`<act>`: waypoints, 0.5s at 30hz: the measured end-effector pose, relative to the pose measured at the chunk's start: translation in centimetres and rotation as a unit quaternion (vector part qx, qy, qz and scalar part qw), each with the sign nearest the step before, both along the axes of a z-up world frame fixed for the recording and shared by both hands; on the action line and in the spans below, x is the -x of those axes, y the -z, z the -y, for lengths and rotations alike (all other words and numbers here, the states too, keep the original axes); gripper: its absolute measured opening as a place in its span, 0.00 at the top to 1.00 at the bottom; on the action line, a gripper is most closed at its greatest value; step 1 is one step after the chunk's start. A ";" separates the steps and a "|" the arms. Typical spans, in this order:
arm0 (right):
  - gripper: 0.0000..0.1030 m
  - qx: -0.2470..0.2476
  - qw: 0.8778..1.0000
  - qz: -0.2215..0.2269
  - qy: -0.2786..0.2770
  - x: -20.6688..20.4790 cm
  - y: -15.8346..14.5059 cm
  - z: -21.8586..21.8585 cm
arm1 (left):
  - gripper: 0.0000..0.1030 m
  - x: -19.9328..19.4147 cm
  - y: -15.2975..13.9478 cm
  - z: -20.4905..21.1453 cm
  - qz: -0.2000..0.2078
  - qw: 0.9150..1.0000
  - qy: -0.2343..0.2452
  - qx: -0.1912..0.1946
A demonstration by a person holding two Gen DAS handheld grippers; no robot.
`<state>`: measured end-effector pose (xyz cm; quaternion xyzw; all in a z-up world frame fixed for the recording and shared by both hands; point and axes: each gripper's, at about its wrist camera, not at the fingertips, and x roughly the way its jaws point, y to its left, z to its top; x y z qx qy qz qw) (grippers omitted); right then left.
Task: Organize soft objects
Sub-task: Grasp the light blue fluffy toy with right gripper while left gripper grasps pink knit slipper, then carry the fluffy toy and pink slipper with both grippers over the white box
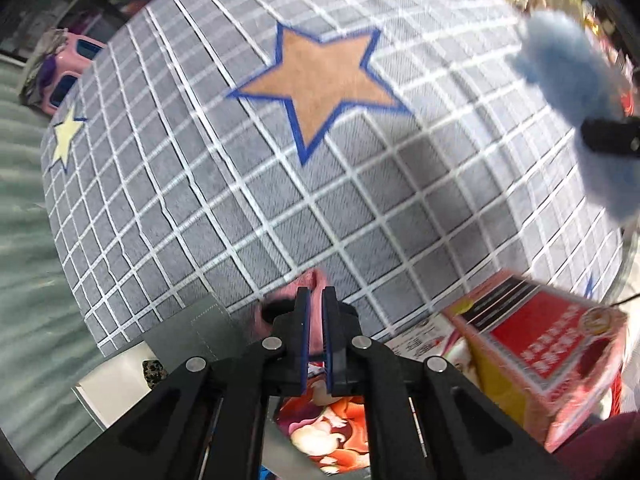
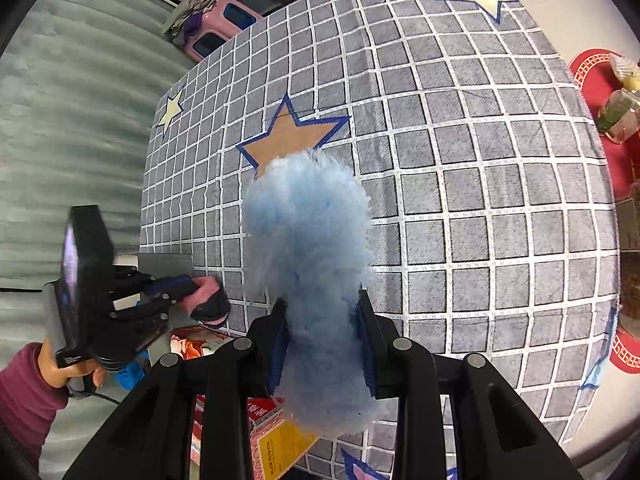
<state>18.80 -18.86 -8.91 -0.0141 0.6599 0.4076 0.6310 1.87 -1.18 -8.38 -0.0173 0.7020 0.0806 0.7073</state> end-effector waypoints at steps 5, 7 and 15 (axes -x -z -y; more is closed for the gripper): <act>0.68 0.006 1.000 0.009 0.006 0.5 -0.8 0.3 | 0.93 0.1 0.1 -1.1 -0.005 1.000 -0.022 -0.002; 0.68 0.007 1.000 0.009 0.007 0.7 -1.0 0.4 | 0.76 0.4 1.7 -1.7 -0.032 0.998 -0.043 0.020; 0.68 0.014 1.000 -0.001 -0.001 2.1 -0.4 0.2 | 0.36 0.9 5.0 -1.2 -0.047 0.997 -0.059 0.011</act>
